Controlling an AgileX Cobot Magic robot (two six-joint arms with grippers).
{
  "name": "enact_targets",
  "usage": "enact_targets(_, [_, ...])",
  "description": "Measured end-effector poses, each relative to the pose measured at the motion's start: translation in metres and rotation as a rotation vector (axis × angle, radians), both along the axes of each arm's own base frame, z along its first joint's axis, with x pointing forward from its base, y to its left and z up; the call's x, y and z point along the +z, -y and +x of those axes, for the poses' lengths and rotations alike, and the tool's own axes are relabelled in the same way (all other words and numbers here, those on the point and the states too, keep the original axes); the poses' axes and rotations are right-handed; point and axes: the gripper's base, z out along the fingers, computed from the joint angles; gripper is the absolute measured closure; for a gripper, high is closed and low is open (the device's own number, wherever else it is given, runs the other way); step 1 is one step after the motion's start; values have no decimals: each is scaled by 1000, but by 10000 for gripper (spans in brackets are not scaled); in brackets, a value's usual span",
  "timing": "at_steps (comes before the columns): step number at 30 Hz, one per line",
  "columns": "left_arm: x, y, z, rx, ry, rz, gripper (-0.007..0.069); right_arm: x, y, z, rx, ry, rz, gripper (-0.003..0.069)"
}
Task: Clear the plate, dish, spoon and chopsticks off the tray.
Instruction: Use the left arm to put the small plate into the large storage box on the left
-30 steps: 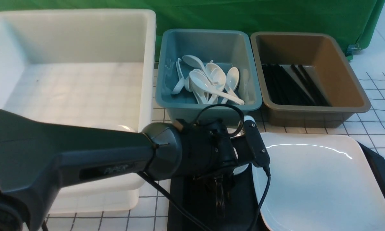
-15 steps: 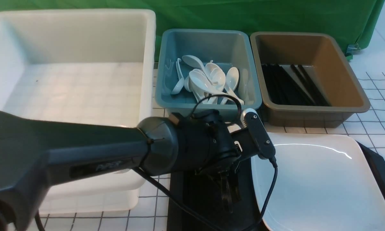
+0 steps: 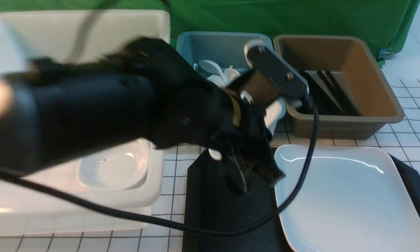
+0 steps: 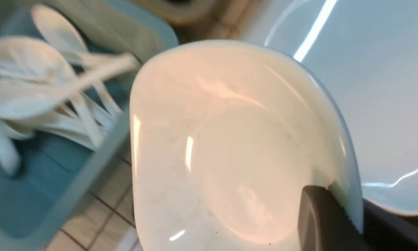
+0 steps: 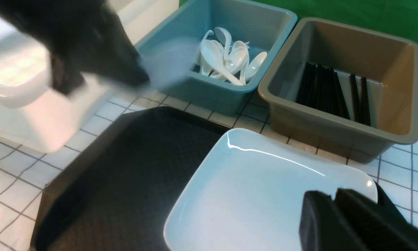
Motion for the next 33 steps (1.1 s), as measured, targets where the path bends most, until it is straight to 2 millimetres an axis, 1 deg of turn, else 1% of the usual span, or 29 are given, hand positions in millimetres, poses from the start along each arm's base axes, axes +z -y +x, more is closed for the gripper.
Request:
enact_targets(1, [14, -8, -4, 17, 22, -36, 617, 0, 0, 0, 0, 0, 0, 588])
enact_targets(2, [14, -8, -4, 21, 20, -36, 617, 0, 0, 0, 0, 0, 0, 588])
enact_targets(3, [35, -24, -10, 64, 53, -92, 617, 0, 0, 0, 0, 0, 0, 588])
enact_targets(5, [55, -48, -14, 151, 77, -146, 617, 0, 0, 0, 0, 0, 0, 588])
enact_targets(6, [65, -65, -14, 220, 88, -165, 617, 0, 0, 0, 0, 0, 0, 588])
enact_targets(7, [67, -72, -13, 249, 86, -160, 617, 0, 0, 0, 0, 0, 0, 588])
enact_targets(8, [71, -88, -11, 327, 75, -158, 617, 0, 0, 0, -1, -1, 3, 587])
enact_targets(9, [72, -109, -7, 440, 41, -143, 617, 0, 0, 0, -2, -2, 4, 587])
enact_targets(10, [68, -127, -2, 533, -4, -107, 617, 0, 0, 0, -3, -3, 7, 587])
enact_targets(11, [65, -139, 1, 595, -41, -86, 617, 0, 0, 0, -5, -6, 12, 587])
enact_targets(13, [56, -155, 9, 683, -119, -62, 617, 0, 0, 0, -7, -8, 17, 587])
enact_targets(15, [52, -160, 13, 708, -157, -56, 617, 0, 0, 0, -7, -9, 19, 587])
enact_targets(17, [37, -169, 27, 752, -244, -40, 617, 0, 0, 0, -8, -9, 19, 587])
enact_targets(18, [36, -169, 28, 754, -251, -42, 617, 0, 0, 0, -8, -9, 19, 587])
enact_targets(20, [20, -172, 42, 784, -309, -27, 617, 0, 0, 0, -8, -10, 21, 587])
enact_targets(23, [-6, -169, 61, 803, -393, 14, 617, 0, 0, 0, -11, -14, 28, 587])
enact_targets(24, [-13, -167, 65, 804, -410, 24, 617, 0, 0, 0, -11, -14, 29, 587])
enact_targets(25, [-15, -167, 66, 804, -416, 27, 617, 0, 0, 0, -11, -14, 29, 587])
enact_targets(26, [-28, -163, 74, 806, -448, 43, 617, 0, 0, 0, -13, -16, 33, 587])
enact_targets(31, [-53, -157, 92, 803, -468, 52, 617, 0, 0, 0, -16, -19, 40, 587])
enact_targets(33, [-59, -155, 97, 801, -467, 53, 617, 0, 0, 0, -16, -20, 41, 587])
